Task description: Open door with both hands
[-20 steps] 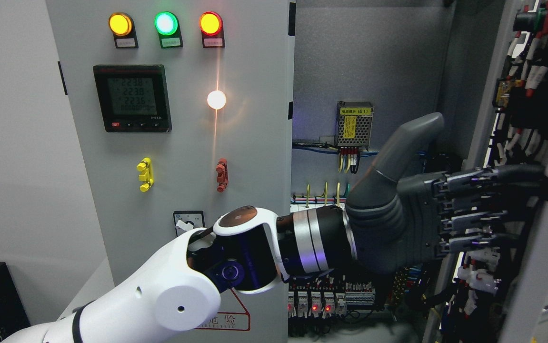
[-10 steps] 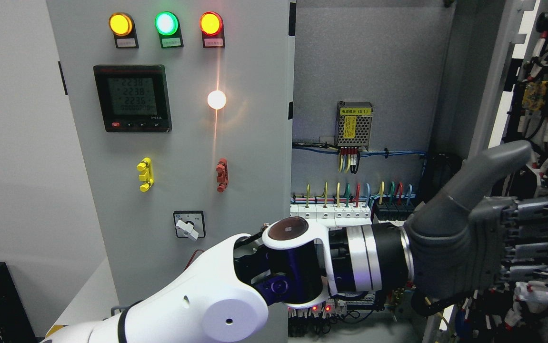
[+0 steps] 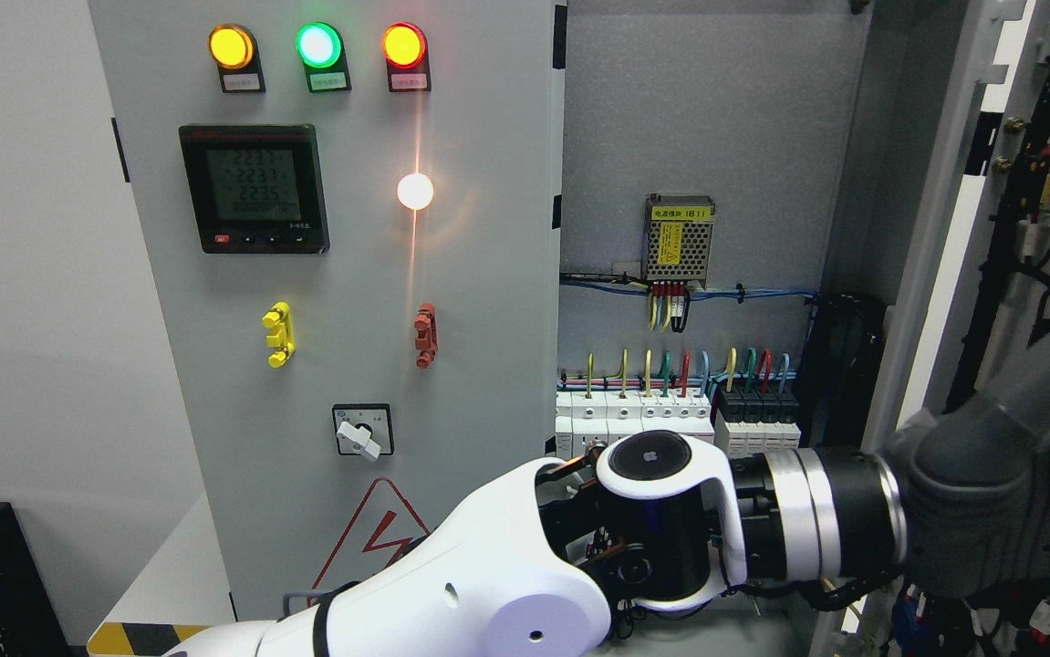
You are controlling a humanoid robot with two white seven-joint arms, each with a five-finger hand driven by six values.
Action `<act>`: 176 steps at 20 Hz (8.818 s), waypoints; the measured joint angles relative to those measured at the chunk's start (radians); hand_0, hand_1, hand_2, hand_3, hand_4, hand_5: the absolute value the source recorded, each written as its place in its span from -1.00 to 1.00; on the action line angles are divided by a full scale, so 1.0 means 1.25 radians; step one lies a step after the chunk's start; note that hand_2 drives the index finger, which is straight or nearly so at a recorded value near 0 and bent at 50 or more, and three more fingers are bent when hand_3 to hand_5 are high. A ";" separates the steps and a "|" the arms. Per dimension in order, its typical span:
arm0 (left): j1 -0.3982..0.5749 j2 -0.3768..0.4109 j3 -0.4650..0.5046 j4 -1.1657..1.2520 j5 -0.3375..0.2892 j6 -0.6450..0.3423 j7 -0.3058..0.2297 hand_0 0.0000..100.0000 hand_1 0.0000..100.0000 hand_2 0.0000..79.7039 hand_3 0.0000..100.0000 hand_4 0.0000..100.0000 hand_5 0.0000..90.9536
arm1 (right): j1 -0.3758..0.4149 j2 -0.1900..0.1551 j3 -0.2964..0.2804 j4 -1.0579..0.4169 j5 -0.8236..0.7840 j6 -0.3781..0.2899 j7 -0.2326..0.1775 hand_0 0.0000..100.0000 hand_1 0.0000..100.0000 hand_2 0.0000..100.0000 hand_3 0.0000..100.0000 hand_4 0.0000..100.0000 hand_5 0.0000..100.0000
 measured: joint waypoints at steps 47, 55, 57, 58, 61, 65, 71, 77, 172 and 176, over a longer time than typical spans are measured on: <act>-0.036 0.083 -0.085 0.000 -0.005 -0.039 0.002 -1.00 -1.00 -1.00 -1.00 -1.00 -1.00 | 0.000 0.000 0.000 0.000 0.000 0.000 0.000 -1.00 -1.00 -1.00 -1.00 -1.00 -1.00; 0.068 0.240 -0.083 -0.115 -0.004 -0.041 -0.005 -1.00 -1.00 -1.00 -1.00 -1.00 -1.00 | 0.000 0.000 0.000 0.000 0.000 0.000 0.000 -1.00 -1.00 -1.00 -1.00 -1.00 -1.00; 0.105 0.283 -0.083 -0.136 -0.004 -0.041 -0.005 -1.00 -1.00 -1.00 -1.00 -1.00 -1.00 | 0.000 0.000 0.000 0.000 0.000 0.000 0.000 -1.00 -1.00 -1.00 -1.00 -1.00 -1.00; 0.126 0.306 -0.083 -0.145 -0.005 -0.041 -0.005 -1.00 -1.00 -1.00 -1.00 -1.00 -1.00 | 0.000 0.000 0.000 0.000 0.000 0.000 0.000 -1.00 -1.00 -1.00 -1.00 -1.00 -1.00; 0.196 0.372 -0.083 -0.168 -0.007 -0.041 -0.005 -1.00 -1.00 -1.00 -1.00 -1.00 -1.00 | 0.000 0.000 0.000 0.000 0.000 0.000 0.000 -1.00 -1.00 -1.00 -1.00 -1.00 -1.00; 0.287 0.453 -0.083 -0.190 -0.010 -0.040 -0.005 -1.00 -1.00 -1.00 -1.00 -1.00 -1.00 | 0.000 0.000 0.000 0.000 0.000 0.000 0.000 -1.00 -1.00 -1.00 -1.00 -1.00 -1.00; 0.443 0.565 -0.083 -0.209 -0.034 -0.060 -0.005 -1.00 -1.00 -1.00 -1.00 -1.00 -1.00 | 0.000 0.000 0.000 0.000 0.000 0.000 0.000 -1.00 -1.00 -1.00 -1.00 -1.00 -1.00; 0.625 0.650 -0.082 -0.208 -0.113 -0.157 -0.005 -1.00 -1.00 -1.00 -1.00 -1.00 -1.00 | 0.000 0.000 0.000 0.000 0.000 0.000 0.000 -1.00 -1.00 -1.00 -1.00 -1.00 -1.00; 1.150 0.122 0.931 1.185 -1.119 -0.411 -0.025 -1.00 -1.00 -1.00 -1.00 -1.00 -1.00 | 0.369 -0.126 0.056 -0.821 -0.004 -0.048 -0.001 -1.00 -1.00 -1.00 -1.00 -1.00 -1.00; 1.150 0.117 0.933 1.188 -1.119 -0.412 -0.027 -1.00 -1.00 -1.00 -1.00 -1.00 -1.00 | 0.406 -0.156 0.073 -0.996 -0.005 -0.060 -0.002 -1.00 -1.00 -1.00 -1.00 -1.00 -1.00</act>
